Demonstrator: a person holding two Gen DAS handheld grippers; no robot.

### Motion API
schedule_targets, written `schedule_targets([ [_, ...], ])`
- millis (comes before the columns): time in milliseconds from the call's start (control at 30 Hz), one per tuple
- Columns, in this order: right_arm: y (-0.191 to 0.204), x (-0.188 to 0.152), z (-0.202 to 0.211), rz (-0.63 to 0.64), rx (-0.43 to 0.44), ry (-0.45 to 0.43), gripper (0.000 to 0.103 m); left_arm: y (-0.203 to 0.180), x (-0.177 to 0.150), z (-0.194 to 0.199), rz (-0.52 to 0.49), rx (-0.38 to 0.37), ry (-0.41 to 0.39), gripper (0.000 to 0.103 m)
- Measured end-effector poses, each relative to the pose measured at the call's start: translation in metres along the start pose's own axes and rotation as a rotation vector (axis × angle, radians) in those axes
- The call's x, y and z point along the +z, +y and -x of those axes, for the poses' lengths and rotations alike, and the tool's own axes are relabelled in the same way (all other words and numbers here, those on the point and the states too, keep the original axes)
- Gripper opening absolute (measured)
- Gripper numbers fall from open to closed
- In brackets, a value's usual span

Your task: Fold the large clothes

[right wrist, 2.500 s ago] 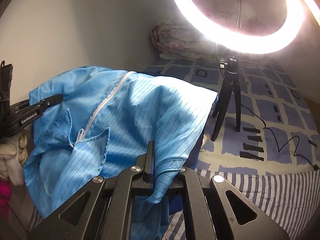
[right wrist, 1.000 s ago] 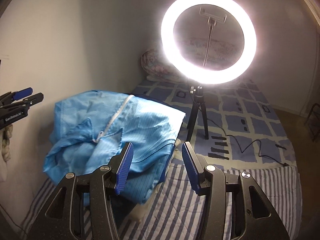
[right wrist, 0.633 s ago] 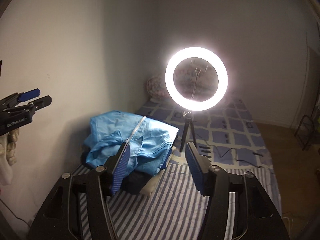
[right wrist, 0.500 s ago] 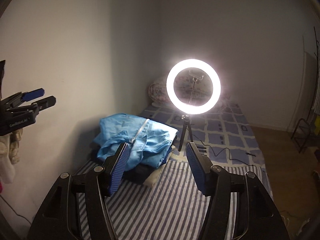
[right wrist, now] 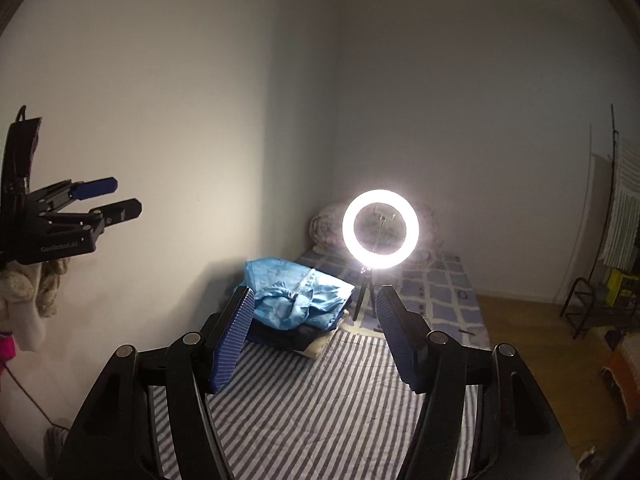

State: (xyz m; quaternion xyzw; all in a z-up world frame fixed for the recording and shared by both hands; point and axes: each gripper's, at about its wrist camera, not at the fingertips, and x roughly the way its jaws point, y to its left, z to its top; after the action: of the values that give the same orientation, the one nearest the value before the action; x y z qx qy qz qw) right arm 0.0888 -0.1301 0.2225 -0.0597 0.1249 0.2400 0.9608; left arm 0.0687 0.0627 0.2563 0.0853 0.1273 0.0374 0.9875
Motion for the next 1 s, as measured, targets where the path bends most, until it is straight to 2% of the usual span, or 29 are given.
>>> schedule_targets([
  [300, 0.003, -0.009, 0.051, -0.034, -0.01, -0.019, 0.064, -0.019, 0.003, 0.075, -0.045, -0.027, -0.034, 0.08],
  [433, 0.006, -0.011, 0.072, -0.029, -0.02, -0.037, 0.065, -0.022, 0.0, 0.101, -0.058, -0.026, -0.064, 0.089],
  [567, 0.011, -0.026, 0.083, -0.03, -0.032, -0.028, 0.067, -0.028, -0.017, 0.109, -0.049, -0.056, -0.049, 0.09],
  [700, 0.015, -0.045, 0.081, -0.027, -0.038, -0.003, 0.067, -0.038, -0.042, 0.111, -0.039, -0.085, -0.028, 0.101],
  [833, 0.018, -0.063, 0.08, -0.035, -0.043, 0.009, 0.078, -0.043, -0.063, 0.108, -0.019, -0.075, -0.023, 0.103],
  [1000, 0.016, -0.079, 0.081, -0.055, -0.072, 0.009, 0.082, -0.046, -0.085, 0.095, 0.026, -0.095, 0.003, 0.103],
])
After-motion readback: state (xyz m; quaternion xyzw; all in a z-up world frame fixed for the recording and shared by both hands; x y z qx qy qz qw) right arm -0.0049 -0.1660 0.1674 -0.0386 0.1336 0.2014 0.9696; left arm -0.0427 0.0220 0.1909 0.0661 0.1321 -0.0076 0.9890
